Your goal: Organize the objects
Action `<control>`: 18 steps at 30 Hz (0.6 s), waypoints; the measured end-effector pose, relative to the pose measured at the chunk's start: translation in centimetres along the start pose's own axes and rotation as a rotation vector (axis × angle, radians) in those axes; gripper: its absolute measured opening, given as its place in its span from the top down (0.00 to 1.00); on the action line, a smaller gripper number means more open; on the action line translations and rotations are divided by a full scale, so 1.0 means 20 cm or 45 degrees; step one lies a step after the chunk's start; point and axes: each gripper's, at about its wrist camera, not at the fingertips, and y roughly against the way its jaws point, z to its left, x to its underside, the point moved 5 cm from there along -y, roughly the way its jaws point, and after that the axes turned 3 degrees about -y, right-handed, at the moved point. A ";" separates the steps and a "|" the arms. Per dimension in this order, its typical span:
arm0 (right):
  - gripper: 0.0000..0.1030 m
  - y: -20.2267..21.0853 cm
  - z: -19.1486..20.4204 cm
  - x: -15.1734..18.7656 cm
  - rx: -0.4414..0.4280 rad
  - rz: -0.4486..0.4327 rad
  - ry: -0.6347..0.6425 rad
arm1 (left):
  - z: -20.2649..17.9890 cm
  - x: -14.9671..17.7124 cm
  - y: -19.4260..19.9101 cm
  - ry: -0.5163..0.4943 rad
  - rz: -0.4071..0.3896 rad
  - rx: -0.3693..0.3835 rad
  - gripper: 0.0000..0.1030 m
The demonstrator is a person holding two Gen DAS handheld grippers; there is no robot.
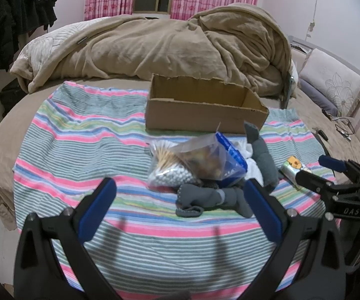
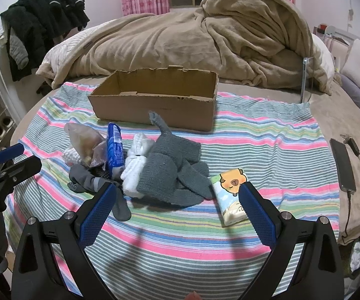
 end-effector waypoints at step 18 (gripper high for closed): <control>0.03 0.00 -0.01 0.00 -0.002 0.000 -0.007 | 0.00 0.00 0.01 -0.005 0.001 0.003 0.00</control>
